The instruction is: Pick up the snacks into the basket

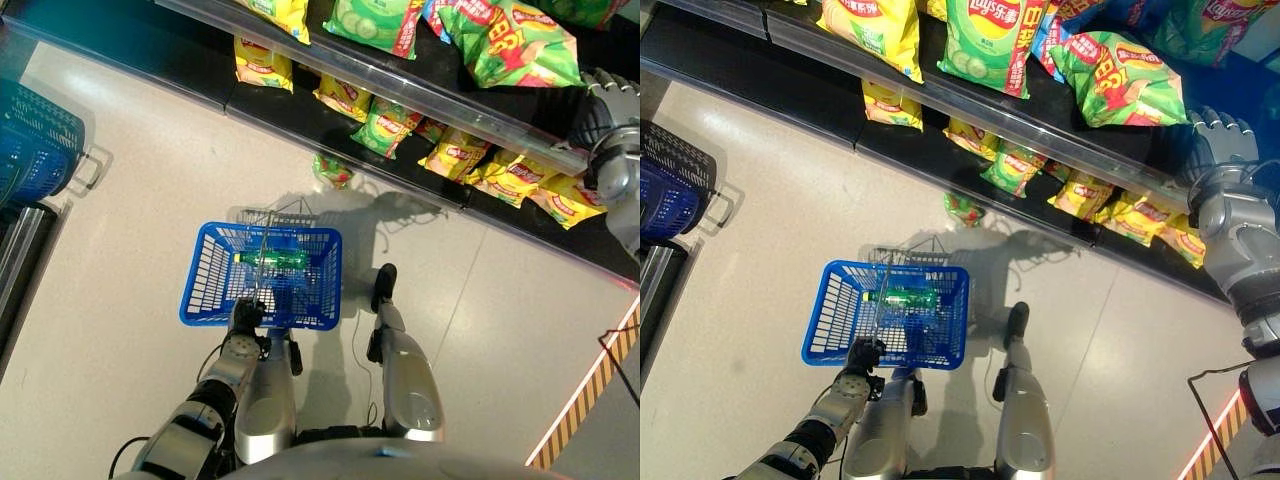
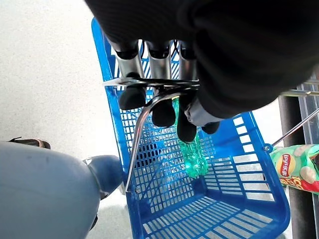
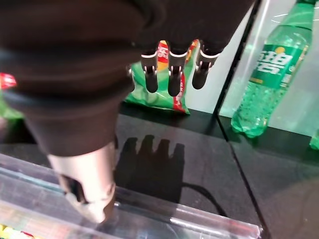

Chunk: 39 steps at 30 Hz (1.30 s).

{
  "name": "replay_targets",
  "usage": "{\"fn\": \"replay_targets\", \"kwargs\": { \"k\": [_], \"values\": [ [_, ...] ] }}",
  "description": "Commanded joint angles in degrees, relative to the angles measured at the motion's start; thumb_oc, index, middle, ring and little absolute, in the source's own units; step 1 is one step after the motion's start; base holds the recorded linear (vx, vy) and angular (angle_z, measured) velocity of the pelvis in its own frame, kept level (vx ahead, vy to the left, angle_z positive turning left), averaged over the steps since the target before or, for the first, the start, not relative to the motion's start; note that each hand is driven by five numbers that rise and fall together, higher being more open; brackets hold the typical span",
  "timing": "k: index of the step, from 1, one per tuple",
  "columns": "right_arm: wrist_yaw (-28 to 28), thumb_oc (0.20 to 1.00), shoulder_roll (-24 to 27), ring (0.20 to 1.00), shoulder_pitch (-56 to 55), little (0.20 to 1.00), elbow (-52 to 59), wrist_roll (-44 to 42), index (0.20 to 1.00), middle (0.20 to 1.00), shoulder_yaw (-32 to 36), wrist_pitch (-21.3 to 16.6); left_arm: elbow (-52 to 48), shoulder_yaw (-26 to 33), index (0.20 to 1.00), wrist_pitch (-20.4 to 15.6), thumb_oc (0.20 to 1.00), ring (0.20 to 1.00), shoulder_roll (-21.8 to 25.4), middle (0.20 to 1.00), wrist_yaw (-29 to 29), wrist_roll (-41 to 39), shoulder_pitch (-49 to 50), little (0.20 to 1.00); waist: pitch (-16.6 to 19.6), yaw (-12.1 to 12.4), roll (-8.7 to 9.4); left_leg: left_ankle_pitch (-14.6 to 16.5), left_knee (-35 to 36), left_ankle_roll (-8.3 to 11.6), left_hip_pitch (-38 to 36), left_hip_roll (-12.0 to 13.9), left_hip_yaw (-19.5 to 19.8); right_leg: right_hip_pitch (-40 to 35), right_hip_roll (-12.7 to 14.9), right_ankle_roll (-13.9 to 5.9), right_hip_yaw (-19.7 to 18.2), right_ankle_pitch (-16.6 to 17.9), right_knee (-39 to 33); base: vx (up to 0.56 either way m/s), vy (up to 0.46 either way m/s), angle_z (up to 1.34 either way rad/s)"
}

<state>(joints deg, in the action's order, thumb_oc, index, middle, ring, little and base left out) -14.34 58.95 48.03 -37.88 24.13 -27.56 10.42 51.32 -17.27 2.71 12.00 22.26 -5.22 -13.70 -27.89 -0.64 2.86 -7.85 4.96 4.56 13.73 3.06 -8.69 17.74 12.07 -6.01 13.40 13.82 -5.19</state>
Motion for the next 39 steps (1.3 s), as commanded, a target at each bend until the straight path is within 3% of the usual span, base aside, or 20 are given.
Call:
{"fn": "replay_targets", "kwargs": {
  "k": [1, 8, 13, 14, 25, 31, 39],
  "values": [
    [-2.6, 1.000, -0.3, 1.000, 5.9, 1.000, -1.7, -0.2, 1.000, 1.000, 0.0, 1.1, 1.3, -1.4, 0.200, -0.2, 0.200, 0.200, -0.8, 0.200, 1.3, 1.1, 3.9, 0.200, 0.8, 1.4, 2.75, 3.7, -1.7, 0.26, 1.0, -0.5, 1.1, -1.5, 4.7, -7.66, 0.2, -0.2, 2.6, 0.00, 0.000, 0.00],
    [-5.1, 1.000, -1.9, 1.000, 5.6, 1.000, 1.1, -3.5, 1.000, 1.000, 2.9, 0.9, 1.3, -1.1, 0.200, -0.1, 0.200, 0.200, -1.0, 0.200, 1.9, 0.7, 4.0, 0.200, 0.8, 1.6, 2.65, 3.8, -1.8, 0.14, 1.2, -0.6, 1.3, -1.5, 4.8, -7.75, 0.4, -0.2, 2.5, 0.00, 0.003, 0.01],
    [-8.0, 1.000, -5.5, 1.000, -0.9, 1.000, 9.2, -5.7, 1.000, 1.000, 10.6, 0.6, 2.2, -0.1, 0.200, 0.4, 0.200, 0.200, -1.7, 0.200, 2.8, 0.5, 3.8, 0.200, 0.7, 1.3, 2.60, 3.9, -1.9, 0.02, 1.4, -0.5, 1.4, -1.4, 4.8, -7.74, 0.5, -0.3, 2.5, 0.00, 0.000, 0.00],
    [-9.8, 1.000, -8.9, 1.000, -6.3, 1.000, 15.0, -6.3, 1.000, 1.000, 15.9, 0.3, 2.2, 0.5, 0.200, 0.8, 0.200, 0.200, -2.3, 0.200, 3.2, 0.8, 3.7, 0.200, 0.6, 1.0, 2.54, 4.0, -1.8, -0.11, 1.3, -0.5, 1.3, -1.3, 4.8, -7.74, 0.5, -0.4, 2.4, 0.00, 0.000, 0.00],
    [-13.9, 1.000, -19.3, 1.000, -26.8, 1.000, 30.0, -4.8, 1.000, 1.000, 30.7, -0.6, 1.6, 3.2, 0.200, 2.1, 0.200, 0.200, -2.4, 0.200, 4.6, 2.9, 3.6, 0.200, 1.0, -0.2, 2.33, 4.4, -1.7, -0.46, 1.1, -0.5, 0.9, -1.3, 4.8, -7.75, 0.4, -0.8, 2.3, 0.00, 0.000, 0.00],
    [-16.7, 1.000, -23.9, 1.000, -34.5, 1.000, 34.2, -6.8, 1.000, 1.000, 36.1, -1.5, 2.6, 4.6, 0.200, 2.6, 0.200, 0.200, -2.2, 0.200, 5.3, 3.7, 3.6, 0.200, 1.4, -1.2, 2.39, 4.6, -1.6, -0.52, 0.8, -0.5, 0.7, -1.2, 4.8, -7.78, 0.1, -1.0, 2.5, 0.00, 0.000, 0.00],
    [-17.3, 1.000, -27.0, 1.000, -39.5, 1.000, 40.9, -6.8, 1.000, 1.000, 38.6, -3.1, 3.6, 5.4, 0.200, 2.9, 0.200, 0.200, -2.1, 0.200, 6.0, 4.4, 3.6, 0.200, 1.7, -2.1, 2.49, 4.6, -1.6, -0.55, 0.7, -0.5, 0.5, -0.8, 4.7, -7.80, -0.6, -1.1, 2.8, -0.01, -0.002, -0.02]
  ]
}}
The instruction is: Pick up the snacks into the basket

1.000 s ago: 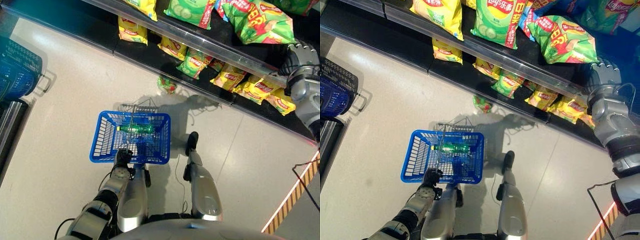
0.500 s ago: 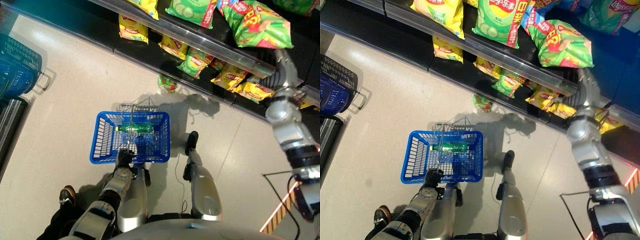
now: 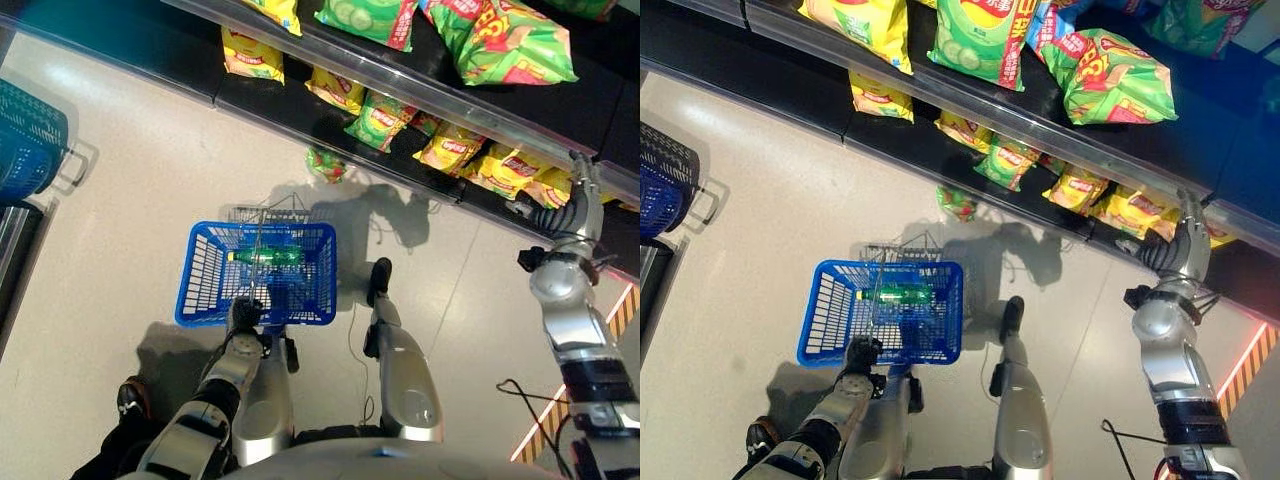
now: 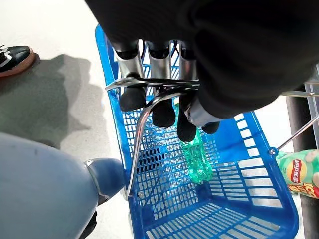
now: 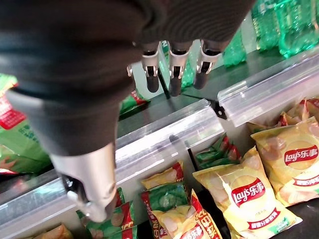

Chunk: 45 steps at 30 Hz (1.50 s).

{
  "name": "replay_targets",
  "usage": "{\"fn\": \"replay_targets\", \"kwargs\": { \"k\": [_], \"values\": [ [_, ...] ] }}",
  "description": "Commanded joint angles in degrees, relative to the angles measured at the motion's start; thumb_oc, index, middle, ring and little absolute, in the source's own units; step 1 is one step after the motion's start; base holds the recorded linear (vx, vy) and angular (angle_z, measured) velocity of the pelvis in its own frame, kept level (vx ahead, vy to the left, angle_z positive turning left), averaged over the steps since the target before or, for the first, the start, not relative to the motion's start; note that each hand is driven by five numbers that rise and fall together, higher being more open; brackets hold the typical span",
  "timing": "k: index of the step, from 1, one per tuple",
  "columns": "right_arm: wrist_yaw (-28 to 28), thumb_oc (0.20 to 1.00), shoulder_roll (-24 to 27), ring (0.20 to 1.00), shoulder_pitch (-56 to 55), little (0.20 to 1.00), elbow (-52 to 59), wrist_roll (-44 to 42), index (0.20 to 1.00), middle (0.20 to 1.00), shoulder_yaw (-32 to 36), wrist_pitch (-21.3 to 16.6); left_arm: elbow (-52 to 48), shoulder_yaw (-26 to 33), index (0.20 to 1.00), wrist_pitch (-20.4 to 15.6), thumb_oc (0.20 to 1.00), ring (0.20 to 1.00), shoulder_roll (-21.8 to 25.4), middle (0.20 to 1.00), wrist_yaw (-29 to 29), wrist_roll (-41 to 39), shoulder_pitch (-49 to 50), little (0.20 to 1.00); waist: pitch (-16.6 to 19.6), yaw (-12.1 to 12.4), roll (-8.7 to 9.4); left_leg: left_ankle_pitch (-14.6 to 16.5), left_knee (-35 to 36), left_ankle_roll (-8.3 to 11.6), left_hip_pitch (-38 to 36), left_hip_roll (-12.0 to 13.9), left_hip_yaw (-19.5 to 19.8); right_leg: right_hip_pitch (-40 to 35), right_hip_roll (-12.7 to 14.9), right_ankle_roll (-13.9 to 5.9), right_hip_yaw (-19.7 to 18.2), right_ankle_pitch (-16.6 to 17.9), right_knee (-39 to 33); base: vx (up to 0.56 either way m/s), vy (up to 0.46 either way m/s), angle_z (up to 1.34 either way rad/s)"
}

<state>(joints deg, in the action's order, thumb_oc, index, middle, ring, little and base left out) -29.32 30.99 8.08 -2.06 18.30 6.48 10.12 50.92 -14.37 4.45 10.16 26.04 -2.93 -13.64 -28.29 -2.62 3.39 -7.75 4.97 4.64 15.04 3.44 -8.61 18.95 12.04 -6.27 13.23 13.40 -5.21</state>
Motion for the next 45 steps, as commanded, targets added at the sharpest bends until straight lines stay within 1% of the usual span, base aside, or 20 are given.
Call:
{"fn": "replay_targets", "kwargs": {
  "k": [1, 5, 13, 18, 19, 23, 26, 32, 33, 35, 38, 40, 41, 42, 44, 45],
  "values": [
    [-2.4, 1.000, 0.7, 1.000, 0.2, 1.000, 5.9, -0.7, 1.000, 1.000, 4.5, -3.0, 4.1, 2.5, 0.200, 1.3, 0.200, 0.200, -0.3, 0.200, 2.3, 2.3, 3.6, 0.200, 2.1, -0.2, 1.93, 4.6, -1.7, -0.65, -0.6, -0.9, 0.3, -1.9, 4.8, -7.54, -0.5, -0.7, 2.8, -0.01, -0.004, -0.08],
    [-2.6, 1.000, 0.5, 1.000, 0.0, 1.000, 9.6, 1.0, 1.000, 1.000, 4.2, -4.0, 4.4, 2.6, 0.200, 1.2, 0.200, 0.200, -0.2, 0.200, 2.5, 2.8, 3.7, 0.200, 2.1, -0.4, 1.77, 4.5, -1.8, -0.62, -0.6, -0.9, 0.3, -1.6, 4.7, -7.49, -0.6, -0.5, 2.8, -0.01, -0.003, -0.03],
    [-3.1, 1.000, 1.4, 1.000, 3.1, 1.000, 11.5, 3.0, 1.000, 1.000, 2.5, -4.3, 4.5, 2.3, 0.200, 1.0, 0.200, 0.200, 0.0, 0.200, 2.6, 3.6, 3.7, 0.200, 2.4, -0.1, 1.76, 4.6, -1.8, -0.65, -0.6, -0.9, 0.2, -1.5, 4.6, -7.48, -0.8, -0.5, 2.8, 0.00, 0.000, 0.00],
    [-3.7, 1.000, 3.6, 1.000, 9.7, 1.000, 11.3, 5.8, 1.000, 1.000, -0.2, -3.6, 4.9, 1.7, 0.200, 0.8, 0.200, 0.200, 0.0, 0.200, 2.5, 3.8, 3.6, 0.200, 2.6, 0.4, 1.66, 4.7, -1.9, -0.69, -0.7, -0.9, 0.2, -1.6, 4.6, -7.42, -0.8, -0.4, 2.7, 0.00, 0.000, 0.00],
    [-3.0, 1.000, 5.4, 1.000, 13.4, 1.000, 11.0, 7.1, 1.000, 1.000, -2.0, -3.2, 5.0, 1.4, 0.200, 0.7, 0.200, 0.200, 0.0, 0.200, 2.3, 3.9, 3.7, 0.200, 2.7, 0.8, 1.64, 4.8, -2.0, -0.70, -0.6, -0.9, 0.3, -1.5, 4.7, -7.35, -0.8, -0.4, 2.8, 0.00, 0.000, 0.00],
    [-1.5, 1.000, 8.4, 1.000, 20.7, 1.000, 8.3, 7.9, 1.000, 1.000, -5.9, -2.3, 5.2, 0.7, 0.200, 0.5, 0.200, 0.200, 0.0, 0.200, 2.0, 4.0, 3.8, 0.200, 2.7, 1.6, 1.79, 4.7, -2.1, -0.62, -0.6, -0.9, 0.3, -1.5, 4.7, -7.28, -0.7, -0.3, 2.7, 0.00, 0.000, 0.00],
    [0.3, 1.000, 11.6, 1.000, 26.0, 1.000, 5.5, 8.2, 1.000, 1.000, -8.9, -1.5, 5.4, 0.2, 0.200, 0.4, 0.200, 0.200, 0.2, 0.200, 1.6, 4.0, 4.0, 0.200, 2.6, 2.3, 2.02, 4.6, -2.1, -0.55, -0.4, -0.9, 0.4, -1.5, 4.7, -7.26, -0.5, -0.2, 2.7, 0.00, 0.000, 0.00],
    [4.2, 1.000, 17.2, 1.000, 37.4, 1.000, -4.0, 7.4, 1.000, 1.000, -17.5, 0.0, 5.9, -0.3, 0.200, 0.1, 0.200, 0.200, 0.7, 0.200, 1.0, 3.2, 4.2, 0.200, 2.1, 3.5, 2.44, 4.4, -2.2, -0.37, -0.1, -0.8, 0.8, -1.4, 4.7, -7.09, -0.1, 0.1, 2.7, 0.00, -0.001, 0.02],
    [4.2, 1.000, 17.2, 1.000, 37.4, 1.000, -4.0, 7.4, 1.000, 1.000, -17.5, 0.0, 5.9, -0.3, 0.200, 0.1, 0.200, 0.200, 0.7, 0.200, 1.0, 3.2, 4.2, 0.200, 2.1, 3.5, 2.44, 4.4, -2.2, -0.37, -0.1, -0.8, 0.8, -1.4, 4.7, -7.09, -0.1, 0.1, 2.7, 0.00, 0.000, 0.00],
    [6.6, 1.000, 19.7, 1.000, 43.6, 1.000, -9.9, 7.0, 1.000, 1.000, -23.3, 0.2, 6.1, -0.5, 0.200, -0.2, 0.200, 0.200, 0.9, 0.200, 0.6, 2.7, 4.3, 0.200, 1.8, 4.0, 2.58, 4.2, -2.2, -0.19, 0.1, -0.7, 0.8, -1.3, 4.6, -7.02, 0.0, 0.2, 2.7, -0.01, 0.006, 0.04],
    [8.9, 1.000, 21.0, 1.000, 49.4, 1.000, -16.1, 6.7, 1.000, 1.000, -29.4, 0.3, 6.3, -1.0, 0.200, -0.5, 0.200, 0.200, 1.1, 0.200, 0.3, 2.2, 4.1, 0.200, 1.3, 4.5, 2.87, 4.0, -2.4, -0.07, 0.4, -0.6, 1.2, -1.4, 4.6, -6.94, 0.1, 0.3, 2.8, 0.00, 0.000, 0.00],
    [9.3, 1.000, 21.2, 1.000, 51.1, 1.000, -18.0, 6.4, 1.000, 1.000, -31.0, 0.4, 6.3, -1.1, 0.200, -0.6, 0.200, 0.200, 1.1, 0.200, 0.2, 2.0, 4.1, 0.200, 1.2, 4.5, 2.93, 4.0, -2.4, -0.03, 0.4, -0.6, 1.2, -1.4, 4.6, -6.91, 0.2, 0.3, 2.8, 0.00, 0.002, 0.02],
    [10.7, 1.000, 21.9, 1.000, 54.2, 1.000, -22.4, 6.6, 1.000, 1.000, -34.7, 0.4, 6.5, -1.8, 0.200, -0.9, 0.200, 0.200, 1.5, 0.200, 0.0, 1.7, 4.2, 0.200, 1.0, 5.1, 3.26, 3.9, -2.5, 0.06, 0.6, -0.6, 1.4, -1.4, 4.5, -6.90, 0.3, 0.3, 2.8, 0.00, 0.000, 0.00],
    [11.2, 1.000, 22.0, 1.000, 56.4, 1.000, -25.0, 6.2, 1.000, 1.000, -37.0, 0.2, 6.7, -1.8, 0.200, -1.0, 0.200, 0.200, 1.4, 0.200, 0.0, 1.5, 4.0, 0.200, 0.9, 5.1, 3.25, 3.8, -2.5, 0.12, 0.7, -0.6, 1.4, -1.4, 4.5, -6.92, 0.3, 0.3, 2.8, 0.00, 0.000, 0.00],
    [12.3, 1.000, 22.1, 1.000, 58.9, 1.000, -29.7, 5.9, 1.000, 1.000, -40.3, 0.3, 7.0, -2.2, 0.200, -1.2, 0.200, 0.200, 1.5, 0.200, 0.0, 1.0, 3.8, 0.200, 0.6, 5.2, 3.42, 3.6, -2.6, 0.17, 1.0, -0.6, 1.7, -1.3, 4.6, -6.91, 0.4, 0.4, 2.9, -0.01, 0.006, 0.06],
    [12.3, 1.000, 22.1, 1.000, 58.9, 1.000, -29.7, 5.9, 1.000, 1.000, -40.3, 0.3, 7.0, -2.2, 0.200, -1.2, 0.200, 0.200, 1.5, 0.200, 0.0, 1.0, 3.8, 0.200, 0.6, 5.2, 3.42, 3.6, -2.6, 0.17, 1.0, -0.6, 1.7, -1.3, 4.6, -6.91, 0.4, 0.4, 2.9, 0.00, 0.011, 0.11]
  ]
}}
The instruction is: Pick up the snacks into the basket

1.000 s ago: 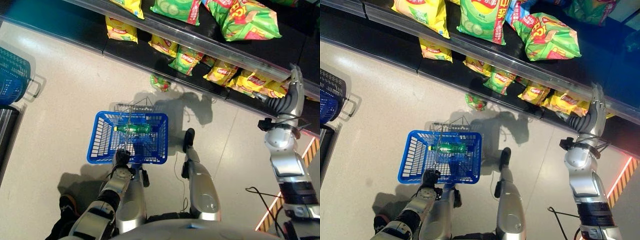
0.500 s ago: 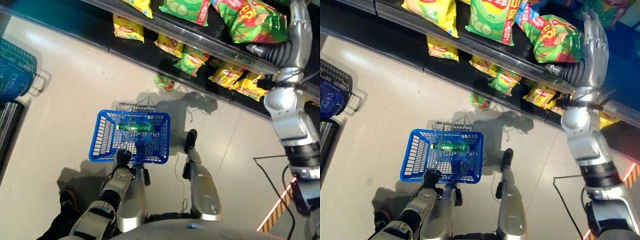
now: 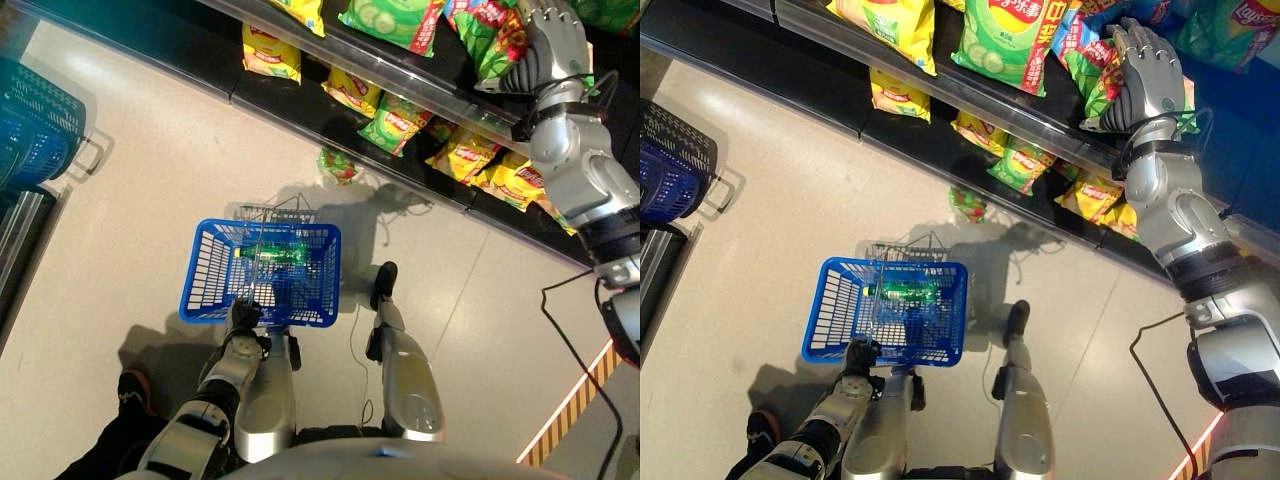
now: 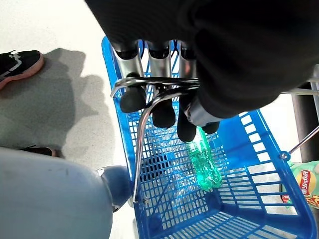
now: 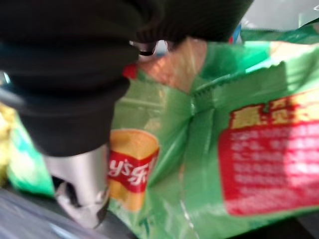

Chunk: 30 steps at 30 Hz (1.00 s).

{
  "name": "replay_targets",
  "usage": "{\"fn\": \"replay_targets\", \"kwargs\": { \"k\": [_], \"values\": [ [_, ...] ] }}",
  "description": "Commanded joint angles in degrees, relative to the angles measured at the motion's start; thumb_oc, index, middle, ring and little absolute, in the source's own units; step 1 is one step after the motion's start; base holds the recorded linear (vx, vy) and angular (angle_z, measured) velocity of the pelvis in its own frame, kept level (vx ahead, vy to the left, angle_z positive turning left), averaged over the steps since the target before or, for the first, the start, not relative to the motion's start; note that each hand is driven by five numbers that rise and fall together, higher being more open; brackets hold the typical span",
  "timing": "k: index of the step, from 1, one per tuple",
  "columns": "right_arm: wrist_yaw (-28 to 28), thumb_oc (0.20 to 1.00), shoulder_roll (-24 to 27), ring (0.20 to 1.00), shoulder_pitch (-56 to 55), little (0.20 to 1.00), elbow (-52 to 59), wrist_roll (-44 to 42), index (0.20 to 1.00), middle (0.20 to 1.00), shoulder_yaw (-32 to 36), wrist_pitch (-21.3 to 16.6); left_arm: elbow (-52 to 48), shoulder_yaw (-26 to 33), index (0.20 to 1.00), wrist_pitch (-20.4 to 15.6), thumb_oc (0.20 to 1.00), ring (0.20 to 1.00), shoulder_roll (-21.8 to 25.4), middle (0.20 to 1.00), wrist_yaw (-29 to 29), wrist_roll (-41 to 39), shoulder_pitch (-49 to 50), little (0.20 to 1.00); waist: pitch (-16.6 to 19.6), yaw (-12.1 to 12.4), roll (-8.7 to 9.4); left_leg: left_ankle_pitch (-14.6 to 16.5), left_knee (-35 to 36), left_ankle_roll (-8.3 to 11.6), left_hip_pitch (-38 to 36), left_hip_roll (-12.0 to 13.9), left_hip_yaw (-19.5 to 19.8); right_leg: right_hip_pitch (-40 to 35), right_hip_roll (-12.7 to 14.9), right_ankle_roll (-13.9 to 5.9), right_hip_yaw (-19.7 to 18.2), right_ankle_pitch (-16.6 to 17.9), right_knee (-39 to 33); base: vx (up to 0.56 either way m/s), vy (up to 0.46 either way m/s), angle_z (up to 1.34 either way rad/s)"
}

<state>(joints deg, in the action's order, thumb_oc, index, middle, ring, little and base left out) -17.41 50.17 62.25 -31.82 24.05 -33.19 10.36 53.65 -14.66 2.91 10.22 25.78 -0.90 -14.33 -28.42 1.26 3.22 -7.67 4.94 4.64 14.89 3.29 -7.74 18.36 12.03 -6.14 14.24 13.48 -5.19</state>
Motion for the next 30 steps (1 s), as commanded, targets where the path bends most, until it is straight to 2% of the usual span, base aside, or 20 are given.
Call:
{"fn": "replay_targets", "kwargs": {
  "k": [1, 4, 13, 20, 27, 28, 29, 30],
  "values": [
    [1.7, 1.000, 2.8, 1.000, 6.1, 1.000, -3.3, -0.8, 1.000, 1.000, -3.4, -0.3, 4.7, -2.1, 0.200, 0.2, 0.200, 0.200, 1.6, 0.200, 0.1, -1.7, 4.2, 0.200, 0.4, 1.6, 3.80, 3.3, -2.6, 0.25, 1.3, -0.5, 1.0, -0.7, 4.5, -7.03, -0.6, 0.4, 2.9, 0.00, 0.012, 0.08],
    [2.7, 1.000, 3.1, 1.000, 5.2, 1.000, -7.1, -3.3, 1.000, 1.000, -3.8, -0.7, 1.0, -2.7, 0.200, -0.5, 0.200, 0.200, 1.8, 0.200, -0.2, -2.8, 5.4, 0.200, -0.1, 1.8, 3.66, 3.1, -2.7, 0.27, 1.7, -0.6, 1.5, -0.8, 4.5, -7.12, -0.2, 0.4, 2.9, 0.00, 0.003, 0.05],
    [3.6, 1.000, 1.5, 1.000, 1.9, 1.000, -15.0, -5.7, 1.000, 1.000, -2.4, -0.5, 1.5, -3.6, 0.200, -1.0, 0.200, 0.200, 1.2, 0.200, -0.9, -4.8, 4.2, 0.200, -0.4, 1.6, 3.97, 2.9, -2.4, 0.10, 2.0, -0.8, 1.8, -0.7, 4.4, -7.08, -0.1, 0.3, 3.0, 0.00, 0.008, 0.05],
    [1.8, 1.000, -0.7, 1.000, 3.1, 1.000, -27.5, -7.1, 1.000, 1.000, -1.4, 0.9, 2.5, -4.5, 0.200, -1.1, 0.200, 0.200, 0.7, 0.200, -0.7, -6.3, 3.6, 0.200, -0.3, 1.4, 3.69, 2.8, -1.9, 0.10, 2.0, -0.9, 2.0, -0.8, 4.4, -7.04, -0.1, 0.2, 3.0, 0.00, 0.000, 0.00],
    [-1.6, 1.000, -2.9, 1.000, 6.7, 1.000, -42.0, -8.2, 1.000, 1.000, -0.2, 2.1, 2.4, -6.8, 0.200, -1.4, 0.200, 0.200, 0.8, 0.200, -0.9, -6.9, 3.3, 0.200, -0.4, 2.2, 2.20, 2.6, -2.0, 0.17, 2.4, -1.3, 2.5, -0.6, 4.5, -7.18, -0.2, 0.2, 3.0, 0.00, 0.000, 0.01],
    [-1.8, 0.580, -3.1, 0.580, 6.9, 0.580, -43.5, -7.9, 0.580, 0.580, -0.1, 2.3, 2.2, -6.9, 0.200, -1.6, 0.200, 0.200, 0.9, 0.200, -0.9, -7.2, 3.3, 0.200, -0.5, 2.3, 1.81, 2.6, -2.1, 0.17, 2.6, -1.5, 2.5, -0.5, 4.5, -7.21, -0.1, 0.2, 3.0, 0.00, 0.000, 0.00],
    [-1.9, 0.200, -3.3, 0.200, 7.0, 0.200, -44.3, -7.3, 0.200, 0.200, -0.1, 2.6, 2.0, -7.0, 0.200, -1.7, 0.200, 0.200, 1.0, 0.200, -0.8, -7.3, 3.3, 0.200, -0.6, 2.5, 1.47, 2.5, -2.1, 0.17, 2.9, -1.6, 2.6, -0.5, 4.6, -7.24, -0.1, 0.2, 3.0, 0.00, 0.000, 0.00],
    [-1.8, 0.200, -3.6, 0.200, 7.3, 0.200, -45.0, -7.1, 0.200, 0.200, -0.1, 2.6, 1.7, -7.3, 0.200, -1.9, 0.200, 0.200, 1.0, 0.200, -0.9, -7.5, 3.3, 0.200, -0.7, 2.7, 1.17, 2.4, -2.1, 0.19, 3.1, -1.7, 2.8, -0.4, 4.6, -7.25, 0.0, 0.2, 3.0, 0.00, 0.000, 0.00]
  ]
}}
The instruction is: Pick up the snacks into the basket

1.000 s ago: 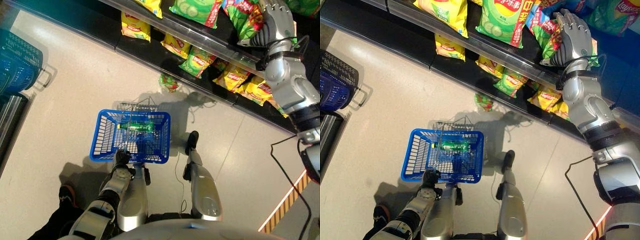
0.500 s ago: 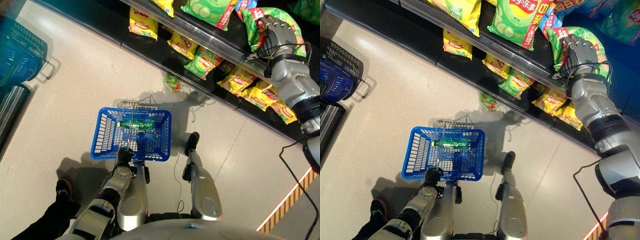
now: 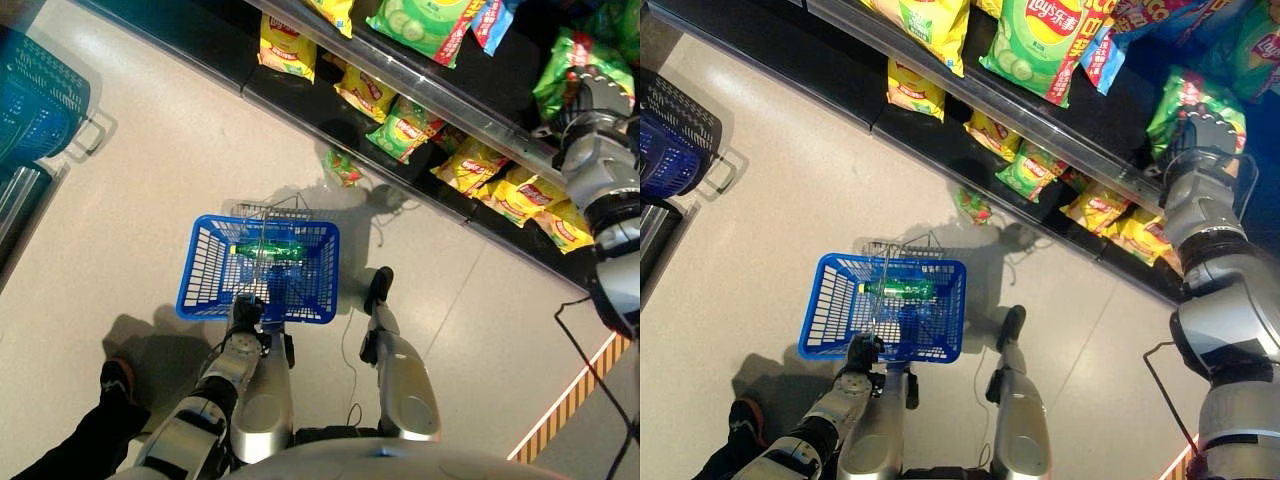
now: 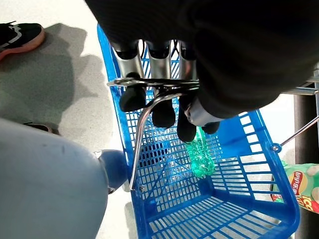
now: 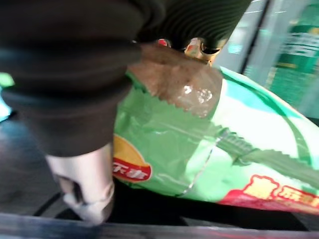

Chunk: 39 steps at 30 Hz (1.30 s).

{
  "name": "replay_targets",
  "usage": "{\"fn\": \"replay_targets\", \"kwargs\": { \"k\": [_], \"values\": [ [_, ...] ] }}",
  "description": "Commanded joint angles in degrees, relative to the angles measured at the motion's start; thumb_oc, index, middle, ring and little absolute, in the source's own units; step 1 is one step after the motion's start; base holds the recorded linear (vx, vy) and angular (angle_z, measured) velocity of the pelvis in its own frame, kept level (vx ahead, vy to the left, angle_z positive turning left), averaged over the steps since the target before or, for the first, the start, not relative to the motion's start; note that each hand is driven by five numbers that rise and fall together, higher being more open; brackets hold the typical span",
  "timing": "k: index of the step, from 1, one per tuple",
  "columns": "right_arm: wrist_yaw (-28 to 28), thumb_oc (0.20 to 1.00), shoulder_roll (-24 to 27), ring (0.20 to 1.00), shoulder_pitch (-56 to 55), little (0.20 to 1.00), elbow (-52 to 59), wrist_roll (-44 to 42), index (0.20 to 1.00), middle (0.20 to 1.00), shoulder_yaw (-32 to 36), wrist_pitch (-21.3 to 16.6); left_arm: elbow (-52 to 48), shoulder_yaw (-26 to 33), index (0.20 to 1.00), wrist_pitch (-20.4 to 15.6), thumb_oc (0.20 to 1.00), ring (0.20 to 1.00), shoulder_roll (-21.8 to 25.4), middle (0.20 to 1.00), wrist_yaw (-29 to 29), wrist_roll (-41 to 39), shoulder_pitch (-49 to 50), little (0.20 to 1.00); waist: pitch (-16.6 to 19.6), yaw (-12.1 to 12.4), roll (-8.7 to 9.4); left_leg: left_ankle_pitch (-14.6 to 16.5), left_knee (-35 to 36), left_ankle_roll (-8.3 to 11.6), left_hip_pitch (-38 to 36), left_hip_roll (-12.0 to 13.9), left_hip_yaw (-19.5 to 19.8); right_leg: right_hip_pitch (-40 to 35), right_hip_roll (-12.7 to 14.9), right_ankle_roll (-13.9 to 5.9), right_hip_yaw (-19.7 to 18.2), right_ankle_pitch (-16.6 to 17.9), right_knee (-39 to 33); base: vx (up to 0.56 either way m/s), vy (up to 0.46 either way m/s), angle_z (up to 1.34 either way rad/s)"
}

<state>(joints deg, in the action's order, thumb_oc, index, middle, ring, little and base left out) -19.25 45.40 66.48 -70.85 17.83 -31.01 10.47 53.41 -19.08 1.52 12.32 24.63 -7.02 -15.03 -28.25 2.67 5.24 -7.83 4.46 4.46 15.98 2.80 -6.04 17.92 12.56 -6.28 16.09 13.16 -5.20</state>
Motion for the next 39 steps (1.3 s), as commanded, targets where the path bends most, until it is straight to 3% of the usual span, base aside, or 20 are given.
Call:
{"fn": "replay_targets", "kwargs": {
  "k": [1, 8, 19, 25, 29, 31, 32, 39],
  "values": [
    [0.0, 0.200, 0.8, 0.200, 2.8, 0.200, -6.2, -1.6, 0.200, 0.200, -1.5, 2.4, 1.6, -2.9, 0.200, -0.6, 0.200, 0.200, -1.1, 0.200, 0.1, -1.5, 3.9, 0.200, -1.0, 1.4, -1.20, 2.4, -1.5, 0.38, 2.2, -1.3, 1.2, 0.2, 4.2, -7.13, -1.8, 0.6, 2.9, 0.00, 0.000, 0.00],
    [-1.9, 0.200, -1.2, 0.200, 1.0, 0.200, -3.6, -2.9, 0.200, 0.200, 0.6, 1.4, 2.2, -3.0, 0.200, -0.9, 0.200, 0.200, -2.3, 0.200, 0.4, -2.1, 2.9, 0.200, -1.2, 1.3, -2.27, 1.9, -0.9, 0.41, 2.7, -1.8, 1.8, 0.4, 4.4, -7.22, -1.5, 0.5, 2.9, 0.00, 0.002, 0.02],
    [-5.2, 0.200, -4.7, 0.200, -4.7, 0.200, 4.5, -5.2, 0.200, 0.200, 4.0, -0.1, 4.5, -1.5, 0.200, -0.7, 0.200, 0.200, -3.2, 0.200, 2.2, -2.1, 1.9, 0.200, -1.1, 0.2, -1.99, 2.2, -0.9, 0.27, 2.5, -1.7, 1.4, 0.9, 4.5, -7.15, -2.2, 0.6, 2.9, 0.00, 0.001, 0.01],
    [-9.5, 0.200, -7.8, 0.200, -18.1, 0.200, 26.6, -10.7, 0.200, 0.200, 14.0, -2.3, 4.2, 3.0, 0.200, -0.6, 0.200, 0.200, -3.5, 0.200, 4.9, -3.1, 1.4, 0.200, -1.1, -1.2, -1.47, 2.3, -0.9, 0.18, 2.1, -1.3, 0.7, 1.3, 4.4, -7.06, -2.8, 0.6, 3.1, 0.00, 0.000, 0.00],
    [-10.9, 0.200, -13.6, 0.200, -33.9, 0.200, 44.7, -18.1, 0.200, 0.200, 24.1, -7.3, -1.5, 6.5, 0.200, -0.8, 0.200, 0.200, -2.2, 0.200, 6.2, -2.4, 2.7, 0.200, -1.4, -2.3, -1.68, 2.3, -0.9, 0.13, 2.0, -1.1, 0.4, 1.5, 4.5, -6.97, -2.8, 0.3, 3.2, -0.01, -0.018, -0.12],
    [-10.1, 0.200, -15.1, 0.200, -37.9, 0.200, 48.9, -20.0, 0.200, 0.200, 26.0, -9.0, -3.2, 7.4, 0.200, -1.0, 0.200, 0.200, -1.6, 0.200, 6.4, -2.1, 3.0, 0.200, -1.5, -2.6, -1.62, 2.2, -0.9, 0.14, 2.0, -1.0, 0.3, 1.6, 4.5, -6.98, -2.7, 0.3, 3.3, -0.02, -0.024, -0.06],
    [-7.0, 0.200, -18.0, 0.200, -47.4, 0.200, 58.7, -23.0, 0.200, 0.200, 29.1, -12.4, -8.3, 9.9, 0.200, -1.5, 0.200, 0.200, -0.2, 0.200, 6.5, -1.8, 4.4, 0.200, -1.5, -3.3, -1.72, 2.0, -0.9, 0.19, 2.1, -0.9, 0.0, 1.9, 4.4, -6.93, -2.6, 0.1, 3.5, -0.02, -0.018, -0.09],
    [-0.5, 0.200, -18.8, 0.200, -59.4, 0.200, 73.5, -25.9, 0.200, 0.200, 32.1, -16.1, -14.4, 12.4, 0.200, -2.2, 0.200, 0.200, 1.7, 0.200, 5.4, -0.4, 7.2, 0.200, -1.5, -4.5, -1.09, 2.0, -1.1, 0.19, 1.7, -0.8, -0.7, 1.9, 4.1, -6.87, -3.1, 0.0, 3.6, -0.01, -0.011, -0.07]
  ]
}}
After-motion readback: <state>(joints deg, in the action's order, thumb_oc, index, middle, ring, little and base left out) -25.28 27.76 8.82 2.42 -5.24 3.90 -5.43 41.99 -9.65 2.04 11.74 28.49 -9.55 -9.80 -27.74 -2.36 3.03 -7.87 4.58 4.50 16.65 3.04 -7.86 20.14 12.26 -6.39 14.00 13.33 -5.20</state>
